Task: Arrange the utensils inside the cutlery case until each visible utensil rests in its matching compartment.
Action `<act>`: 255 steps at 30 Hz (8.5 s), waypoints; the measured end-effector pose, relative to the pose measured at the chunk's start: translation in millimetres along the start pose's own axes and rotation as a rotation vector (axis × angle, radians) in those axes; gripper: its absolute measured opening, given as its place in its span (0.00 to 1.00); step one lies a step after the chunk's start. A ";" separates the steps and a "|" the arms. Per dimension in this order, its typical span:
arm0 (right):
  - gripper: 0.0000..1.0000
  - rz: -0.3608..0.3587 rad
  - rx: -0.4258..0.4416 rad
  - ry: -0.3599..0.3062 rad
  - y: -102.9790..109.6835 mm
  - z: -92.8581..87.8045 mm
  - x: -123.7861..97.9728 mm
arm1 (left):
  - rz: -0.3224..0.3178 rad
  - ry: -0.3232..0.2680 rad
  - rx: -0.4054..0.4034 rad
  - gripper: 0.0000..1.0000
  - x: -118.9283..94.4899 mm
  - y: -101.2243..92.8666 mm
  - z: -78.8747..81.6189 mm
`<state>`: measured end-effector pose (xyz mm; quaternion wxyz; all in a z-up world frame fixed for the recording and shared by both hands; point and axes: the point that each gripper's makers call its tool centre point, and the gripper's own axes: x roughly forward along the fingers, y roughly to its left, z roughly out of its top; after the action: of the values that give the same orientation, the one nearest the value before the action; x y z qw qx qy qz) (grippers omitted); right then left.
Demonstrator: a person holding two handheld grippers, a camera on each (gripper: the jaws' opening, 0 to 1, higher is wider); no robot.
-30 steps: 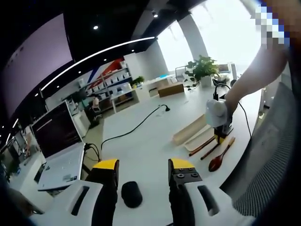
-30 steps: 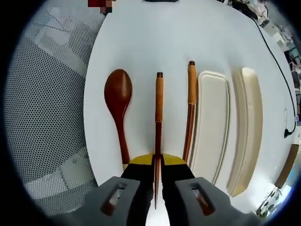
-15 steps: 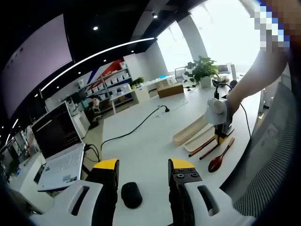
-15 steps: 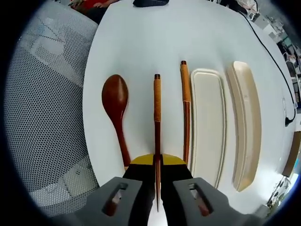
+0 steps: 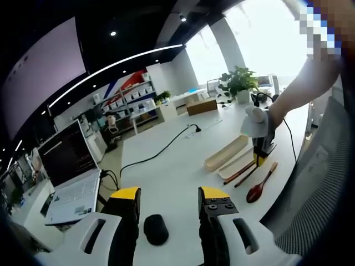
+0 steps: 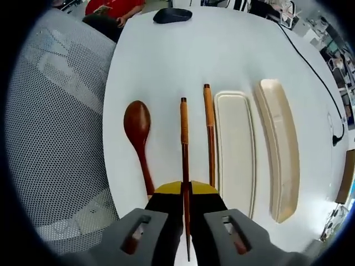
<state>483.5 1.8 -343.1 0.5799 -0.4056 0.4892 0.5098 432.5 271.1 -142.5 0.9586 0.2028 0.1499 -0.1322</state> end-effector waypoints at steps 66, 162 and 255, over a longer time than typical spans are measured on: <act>0.00 -0.148 -0.074 -0.036 -110.4 19.3 -37.3 | -0.045 0.044 -0.010 0.42 6.2 -2.4 -16.2; 0.42 -0.209 0.085 -0.168 -131.6 17.9 -36.7 | -0.085 0.081 0.016 0.42 10.2 -17.8 -12.9; 0.29 0.020 -0.021 -0.147 -5.9 4.2 16.6 | -0.063 0.067 0.032 0.41 4.7 -11.8 -13.9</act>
<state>490.1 8.2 -358.8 0.6047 -0.3681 0.4440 0.5493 429.8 265.8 -160.4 0.9450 0.2177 0.1861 -0.1580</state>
